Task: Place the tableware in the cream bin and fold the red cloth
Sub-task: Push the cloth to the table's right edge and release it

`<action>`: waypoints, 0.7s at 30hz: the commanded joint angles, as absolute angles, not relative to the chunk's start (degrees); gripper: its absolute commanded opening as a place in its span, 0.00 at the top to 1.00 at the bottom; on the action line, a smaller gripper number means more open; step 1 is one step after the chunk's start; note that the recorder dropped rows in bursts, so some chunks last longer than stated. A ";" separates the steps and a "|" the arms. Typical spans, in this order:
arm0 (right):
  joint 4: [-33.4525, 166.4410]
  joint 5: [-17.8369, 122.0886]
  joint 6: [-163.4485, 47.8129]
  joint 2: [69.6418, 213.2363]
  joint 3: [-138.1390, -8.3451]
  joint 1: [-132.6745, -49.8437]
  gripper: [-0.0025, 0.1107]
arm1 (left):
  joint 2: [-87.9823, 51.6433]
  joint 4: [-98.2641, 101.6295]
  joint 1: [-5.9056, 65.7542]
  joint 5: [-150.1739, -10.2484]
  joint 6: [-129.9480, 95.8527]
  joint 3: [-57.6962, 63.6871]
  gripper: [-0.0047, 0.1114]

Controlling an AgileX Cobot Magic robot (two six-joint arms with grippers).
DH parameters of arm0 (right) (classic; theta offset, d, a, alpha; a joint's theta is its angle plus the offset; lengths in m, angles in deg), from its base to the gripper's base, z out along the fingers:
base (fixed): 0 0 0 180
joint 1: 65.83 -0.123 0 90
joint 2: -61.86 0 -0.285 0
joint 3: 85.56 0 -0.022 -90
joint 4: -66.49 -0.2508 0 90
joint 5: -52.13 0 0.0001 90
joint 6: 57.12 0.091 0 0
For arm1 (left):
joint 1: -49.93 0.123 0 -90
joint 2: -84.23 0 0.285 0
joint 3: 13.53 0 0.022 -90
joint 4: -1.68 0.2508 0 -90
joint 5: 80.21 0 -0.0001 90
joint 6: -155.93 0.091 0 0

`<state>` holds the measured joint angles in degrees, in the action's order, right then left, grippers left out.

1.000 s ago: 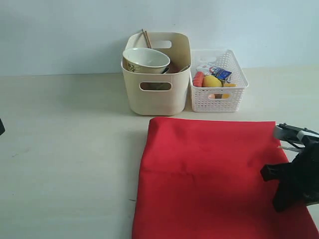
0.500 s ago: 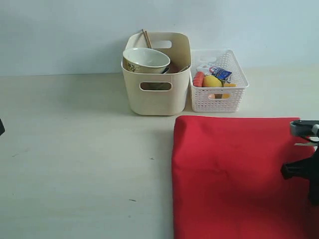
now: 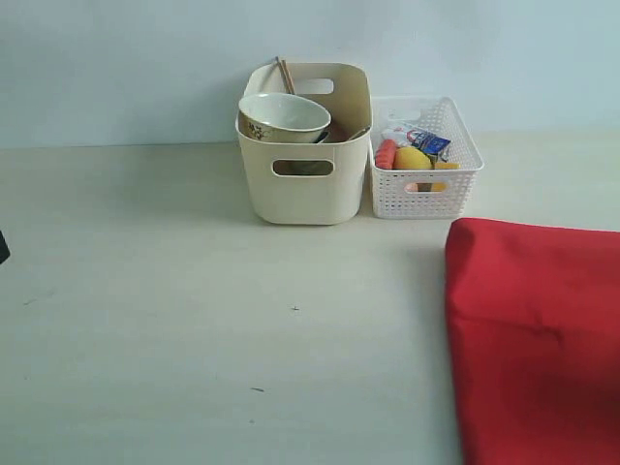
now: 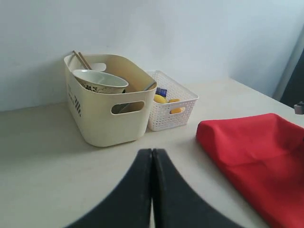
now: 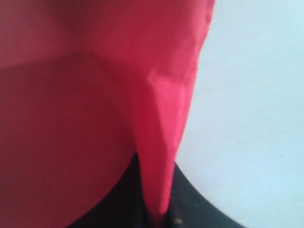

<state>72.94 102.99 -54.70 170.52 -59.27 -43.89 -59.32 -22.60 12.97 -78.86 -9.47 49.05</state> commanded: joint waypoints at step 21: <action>64.43 107.77 -66.41 190.69 -92.07 -35.71 0.98 | -59.61 -22.90 12.55 -78.55 -9.58 49.00 0.96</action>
